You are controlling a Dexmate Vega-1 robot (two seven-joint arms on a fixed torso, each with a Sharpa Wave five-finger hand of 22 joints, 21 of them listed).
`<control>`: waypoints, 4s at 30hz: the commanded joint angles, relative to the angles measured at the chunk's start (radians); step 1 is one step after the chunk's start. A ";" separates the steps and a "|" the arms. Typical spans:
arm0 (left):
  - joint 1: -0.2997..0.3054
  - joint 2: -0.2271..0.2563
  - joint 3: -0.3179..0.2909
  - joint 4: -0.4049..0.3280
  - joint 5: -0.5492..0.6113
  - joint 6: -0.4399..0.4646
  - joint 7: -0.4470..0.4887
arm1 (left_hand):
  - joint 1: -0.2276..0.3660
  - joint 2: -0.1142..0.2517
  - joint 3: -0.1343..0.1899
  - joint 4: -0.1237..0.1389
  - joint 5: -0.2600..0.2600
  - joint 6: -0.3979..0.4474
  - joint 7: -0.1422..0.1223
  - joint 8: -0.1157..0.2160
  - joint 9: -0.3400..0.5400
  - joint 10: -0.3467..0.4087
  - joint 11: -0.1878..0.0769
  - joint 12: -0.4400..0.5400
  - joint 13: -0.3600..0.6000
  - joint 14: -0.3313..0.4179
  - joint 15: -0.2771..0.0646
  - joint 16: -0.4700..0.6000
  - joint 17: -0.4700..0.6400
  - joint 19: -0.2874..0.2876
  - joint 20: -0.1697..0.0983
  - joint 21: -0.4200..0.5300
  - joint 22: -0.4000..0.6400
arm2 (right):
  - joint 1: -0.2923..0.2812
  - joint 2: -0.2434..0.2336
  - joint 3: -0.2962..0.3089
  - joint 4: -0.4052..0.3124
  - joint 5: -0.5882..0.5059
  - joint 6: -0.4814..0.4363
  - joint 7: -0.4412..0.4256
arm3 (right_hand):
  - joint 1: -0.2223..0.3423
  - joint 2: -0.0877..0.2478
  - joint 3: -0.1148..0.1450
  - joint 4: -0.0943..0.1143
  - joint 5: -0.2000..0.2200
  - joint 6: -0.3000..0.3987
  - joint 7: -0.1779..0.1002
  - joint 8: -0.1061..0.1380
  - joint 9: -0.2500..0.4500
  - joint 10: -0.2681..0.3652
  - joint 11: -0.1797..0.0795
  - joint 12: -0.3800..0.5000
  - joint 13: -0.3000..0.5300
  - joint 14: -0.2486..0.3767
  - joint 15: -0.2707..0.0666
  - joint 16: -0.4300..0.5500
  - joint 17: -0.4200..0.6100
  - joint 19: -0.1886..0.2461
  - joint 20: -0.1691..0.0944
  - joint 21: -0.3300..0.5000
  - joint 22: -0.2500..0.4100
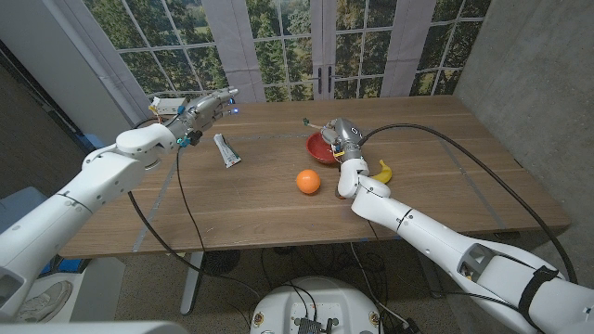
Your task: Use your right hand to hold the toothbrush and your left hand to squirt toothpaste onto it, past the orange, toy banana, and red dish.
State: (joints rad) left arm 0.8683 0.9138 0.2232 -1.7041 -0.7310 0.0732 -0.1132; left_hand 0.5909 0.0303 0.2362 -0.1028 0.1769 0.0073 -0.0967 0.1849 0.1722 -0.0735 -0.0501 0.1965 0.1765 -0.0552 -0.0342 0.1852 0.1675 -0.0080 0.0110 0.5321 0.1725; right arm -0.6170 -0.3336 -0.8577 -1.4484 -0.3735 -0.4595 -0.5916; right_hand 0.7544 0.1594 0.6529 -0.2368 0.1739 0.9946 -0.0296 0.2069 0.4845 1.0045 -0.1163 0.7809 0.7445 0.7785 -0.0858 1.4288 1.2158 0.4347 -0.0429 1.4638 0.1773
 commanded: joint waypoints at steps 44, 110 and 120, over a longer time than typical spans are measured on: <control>-0.121 -0.054 0.056 0.082 0.009 -0.007 -0.070 | -0.019 0.004 0.003 -0.021 -0.001 0.017 -0.007 0.003 0.003 0.016 -0.011 0.006 0.003 0.022 -0.009 0.002 0.002 0.038 0.005 -0.019 0.001 | 0.111 0.024 -0.142 0.141 -0.126 -0.210 0.065 | 0.001 -0.068 0.074 0.056 -0.007 -0.027 -0.104 0.002 -0.151 -0.022 -0.083 -0.233 -0.279 -0.216 -0.134 -0.766 -0.602 -0.277 -0.030 -0.215 -0.017; -0.075 -0.207 0.008 0.215 -0.120 -0.177 -0.124 | -0.223 0.194 0.283 0.239 0.078 0.048 0.088 -0.010 -0.001 0.045 0.000 -0.013 0.000 0.036 -0.040 -0.001 0.013 0.072 -0.065 -0.099 0.006 | -0.029 -0.055 0.203 0.210 0.474 0.700 0.317 | -0.590 0.013 -0.252 0.344 0.034 -0.669 0.019 -0.017 -0.294 -0.749 0.093 -0.585 -0.416 -0.673 -0.008 -1.066 -0.786 -0.274 -0.047 -0.622 -0.015; -0.071 -0.241 0.008 0.289 -0.134 -0.229 -0.164 | -0.223 0.190 0.365 0.257 0.086 0.037 0.082 -0.009 -0.002 0.029 -0.002 -0.013 -0.002 0.022 -0.052 -0.002 0.011 0.053 -0.106 -0.121 0.002 | -0.042 -0.052 0.233 0.199 0.536 0.716 0.360 | -0.595 0.018 -0.242 0.353 0.037 -0.663 0.024 -0.014 -0.296 -0.744 0.093 -0.582 -0.425 -0.673 -0.013 -1.076 -0.797 -0.276 -0.056 -0.635 -0.016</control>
State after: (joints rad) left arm 0.7920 0.7221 0.2344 -1.4953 -0.8412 -0.0895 -0.2357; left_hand 0.3738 0.1973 0.5899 0.1522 0.2592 0.0406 -0.0092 0.1772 0.1673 -0.0417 -0.0464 0.1847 0.1719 -0.0269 -0.0305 0.1850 0.1766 0.0446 -0.0360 0.4141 0.1720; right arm -0.6438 -0.3930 -0.6677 -1.2544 0.0650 0.2013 -0.2979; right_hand 0.1605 0.1371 0.4019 0.1133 0.2048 0.3246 -0.0122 0.1855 0.1859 0.2551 -0.0216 0.1958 0.3199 0.1088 -0.0338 0.3548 0.4191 0.1626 -0.0376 0.8318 0.1582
